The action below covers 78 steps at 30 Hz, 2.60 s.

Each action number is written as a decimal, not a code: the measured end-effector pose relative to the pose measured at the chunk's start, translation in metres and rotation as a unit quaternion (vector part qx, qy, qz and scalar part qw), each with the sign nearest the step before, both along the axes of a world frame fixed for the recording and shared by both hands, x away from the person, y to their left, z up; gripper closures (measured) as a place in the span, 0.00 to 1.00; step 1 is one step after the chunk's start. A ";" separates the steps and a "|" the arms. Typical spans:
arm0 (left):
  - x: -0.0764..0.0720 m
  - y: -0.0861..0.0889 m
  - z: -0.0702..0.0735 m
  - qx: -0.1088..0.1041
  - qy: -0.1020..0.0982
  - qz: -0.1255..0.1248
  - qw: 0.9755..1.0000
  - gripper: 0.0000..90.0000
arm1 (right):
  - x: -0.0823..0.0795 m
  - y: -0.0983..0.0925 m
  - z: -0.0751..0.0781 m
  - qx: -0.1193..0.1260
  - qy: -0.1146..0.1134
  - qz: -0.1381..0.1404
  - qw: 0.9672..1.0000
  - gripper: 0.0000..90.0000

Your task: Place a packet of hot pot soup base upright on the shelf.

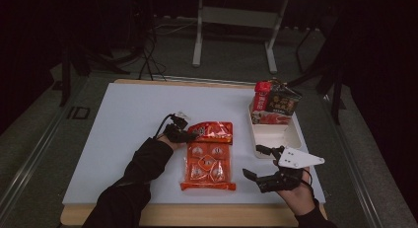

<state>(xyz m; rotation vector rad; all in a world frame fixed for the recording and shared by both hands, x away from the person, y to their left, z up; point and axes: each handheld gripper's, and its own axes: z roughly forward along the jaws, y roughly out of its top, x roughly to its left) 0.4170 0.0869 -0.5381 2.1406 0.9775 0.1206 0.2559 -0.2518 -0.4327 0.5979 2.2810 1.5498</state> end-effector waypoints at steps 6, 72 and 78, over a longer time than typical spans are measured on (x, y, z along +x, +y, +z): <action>-0.005 0.002 0.004 -0.002 -0.030 -0.008 1.000 0.99 | 0.000 0.001 0.000 -0.002 -0.001 -0.001 1.000 0.15; -0.096 0.012 0.116 -0.124 -0.154 -0.120 0.973 1.00 | 0.049 0.014 0.006 0.018 0.033 -0.040 0.999 0.14; -0.101 0.009 0.119 -0.145 -0.154 -0.130 0.969 1.00 | 0.057 0.015 0.001 0.014 0.043 -0.046 0.998 0.19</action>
